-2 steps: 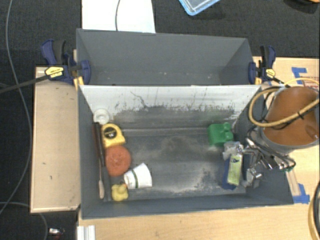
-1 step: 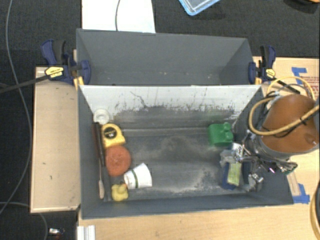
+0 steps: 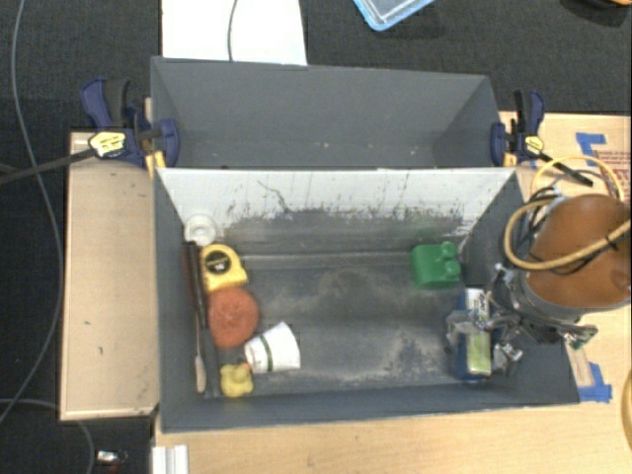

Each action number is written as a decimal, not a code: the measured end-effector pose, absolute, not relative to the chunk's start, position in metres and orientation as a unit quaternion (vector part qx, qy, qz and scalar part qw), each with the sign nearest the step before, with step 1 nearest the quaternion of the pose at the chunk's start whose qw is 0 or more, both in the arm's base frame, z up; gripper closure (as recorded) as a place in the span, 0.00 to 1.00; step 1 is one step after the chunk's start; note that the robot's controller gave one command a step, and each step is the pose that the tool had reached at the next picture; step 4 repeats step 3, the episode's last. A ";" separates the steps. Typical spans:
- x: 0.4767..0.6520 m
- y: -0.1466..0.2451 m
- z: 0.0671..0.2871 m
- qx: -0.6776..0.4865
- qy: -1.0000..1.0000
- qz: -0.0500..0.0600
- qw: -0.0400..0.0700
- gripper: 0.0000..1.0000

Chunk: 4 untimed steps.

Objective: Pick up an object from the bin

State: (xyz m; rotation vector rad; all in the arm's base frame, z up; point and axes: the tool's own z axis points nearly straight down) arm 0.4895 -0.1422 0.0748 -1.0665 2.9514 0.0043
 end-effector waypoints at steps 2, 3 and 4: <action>0.490 -0.142 0.075 -0.343 0.939 0.001 0.002 1.00; 0.503 -0.145 0.213 -0.340 0.941 0.001 0.003 1.00; 0.503 -0.145 0.213 -0.340 0.941 0.001 0.003 1.00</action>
Offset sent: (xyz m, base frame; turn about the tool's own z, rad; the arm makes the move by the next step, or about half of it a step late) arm 0.0000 0.0000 0.0000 0.0000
